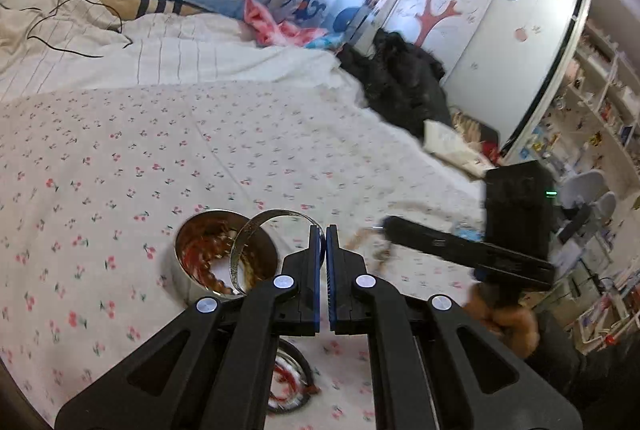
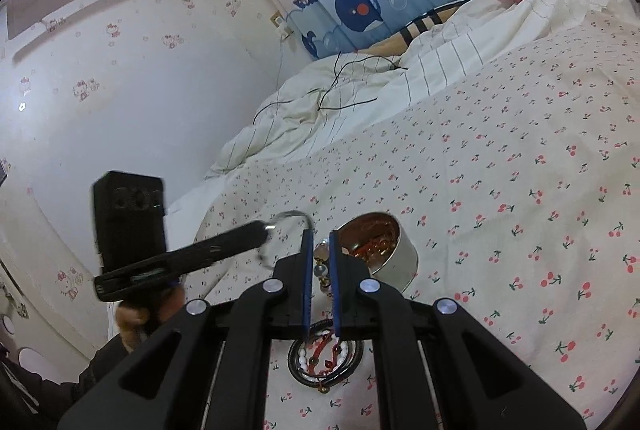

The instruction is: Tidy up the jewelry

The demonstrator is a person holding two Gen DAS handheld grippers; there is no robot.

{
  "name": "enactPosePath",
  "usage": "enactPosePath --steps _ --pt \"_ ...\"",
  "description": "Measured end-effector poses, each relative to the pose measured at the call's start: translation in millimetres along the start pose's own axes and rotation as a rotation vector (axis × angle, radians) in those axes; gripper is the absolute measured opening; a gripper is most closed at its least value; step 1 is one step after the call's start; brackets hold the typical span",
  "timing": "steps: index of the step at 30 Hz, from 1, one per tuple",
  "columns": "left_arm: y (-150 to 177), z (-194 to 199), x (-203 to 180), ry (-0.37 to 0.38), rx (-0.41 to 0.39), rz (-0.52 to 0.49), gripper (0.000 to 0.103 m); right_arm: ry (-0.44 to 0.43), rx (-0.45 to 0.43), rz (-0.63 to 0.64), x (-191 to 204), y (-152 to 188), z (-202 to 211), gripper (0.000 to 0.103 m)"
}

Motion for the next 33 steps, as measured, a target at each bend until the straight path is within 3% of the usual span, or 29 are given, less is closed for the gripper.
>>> enactPosePath --steps 8,13,15,17,18,24,28,30,32,33 --pt "14 -60 24 -0.236 0.153 -0.124 0.003 0.005 -0.019 -0.014 -5 -7 4 0.009" --pt "31 -77 34 -0.295 0.248 -0.154 0.008 -0.002 -0.017 -0.015 -3 -12 -7 0.009" --pt "33 -69 35 -0.288 0.240 -0.143 0.016 -0.017 -0.016 -0.013 0 -17 -12 0.009" --pt "33 -56 39 -0.297 0.216 -0.117 0.043 -0.029 -0.014 -0.001 6 -22 -19 0.009" --pt "31 -44 43 -0.310 0.185 -0.091 0.048 -0.039 -0.010 0.001 10 -24 -24 0.009" --pt "30 16 68 -0.352 0.072 0.041 0.057 -0.143 0.061 -0.068 18 -23 -69 0.009" --pt "33 25 83 -0.383 0.067 0.092 0.058 0.074 0.195 -0.091 -25 -2 -105 0.009" --pt "32 24 84 -0.392 0.074 0.094 0.058 0.101 0.200 -0.124 -38 6 -101 0.012" --pt "34 21 78 -0.391 0.084 0.075 0.058 0.126 0.180 -0.116 -42 6 -88 0.027" --pt "34 20 75 -0.394 0.092 0.057 0.058 0.132 0.172 -0.105 -40 5 -81 0.027"
Point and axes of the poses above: each gripper's, at about its wrist camera, not at the fingertips, and z roughly against the way its jaws point, x to its left, y to its underside, the point moved 8 cm from there along -z, roughly the way its jaws point
